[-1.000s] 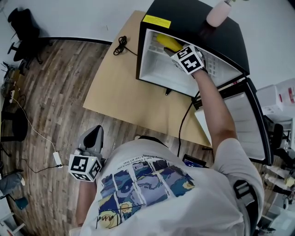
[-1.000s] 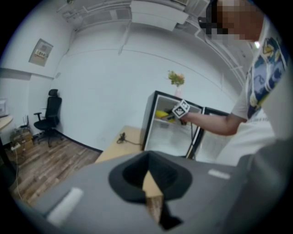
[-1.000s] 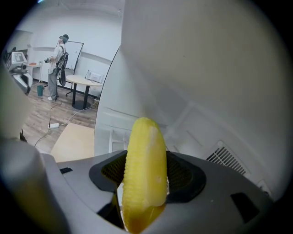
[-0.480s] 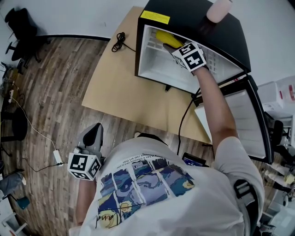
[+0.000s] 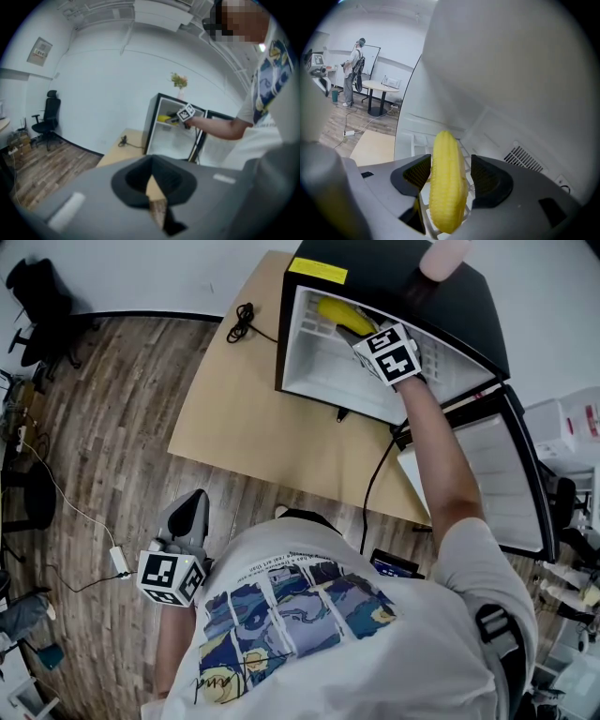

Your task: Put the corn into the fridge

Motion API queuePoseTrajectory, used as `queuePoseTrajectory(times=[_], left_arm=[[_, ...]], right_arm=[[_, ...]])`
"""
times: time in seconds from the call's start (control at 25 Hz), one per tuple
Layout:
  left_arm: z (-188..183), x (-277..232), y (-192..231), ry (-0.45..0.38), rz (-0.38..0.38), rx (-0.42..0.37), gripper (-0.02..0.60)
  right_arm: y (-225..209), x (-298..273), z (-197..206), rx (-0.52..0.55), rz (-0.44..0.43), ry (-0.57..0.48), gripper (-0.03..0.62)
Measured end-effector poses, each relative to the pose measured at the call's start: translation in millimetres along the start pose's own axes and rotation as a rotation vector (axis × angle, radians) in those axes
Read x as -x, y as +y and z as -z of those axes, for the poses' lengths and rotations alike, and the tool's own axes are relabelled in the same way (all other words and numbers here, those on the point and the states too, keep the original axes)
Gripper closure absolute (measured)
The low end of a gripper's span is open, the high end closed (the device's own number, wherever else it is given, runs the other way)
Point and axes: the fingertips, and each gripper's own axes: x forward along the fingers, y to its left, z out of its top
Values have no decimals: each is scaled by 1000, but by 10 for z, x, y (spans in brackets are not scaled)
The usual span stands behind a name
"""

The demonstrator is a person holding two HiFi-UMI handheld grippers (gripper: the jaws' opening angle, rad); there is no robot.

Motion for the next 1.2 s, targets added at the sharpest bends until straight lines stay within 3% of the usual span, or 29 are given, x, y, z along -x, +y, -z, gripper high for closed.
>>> queuePoseTrajectory(times=[0.64,1.2], left_arm=[[97,384,102,1,118,-68,572],[374,1035,325,15,210,-113,572]], right_arm=[[354,732,-181,58,182,-24,349],[1314,1552,-173,-45,286,13,543]])
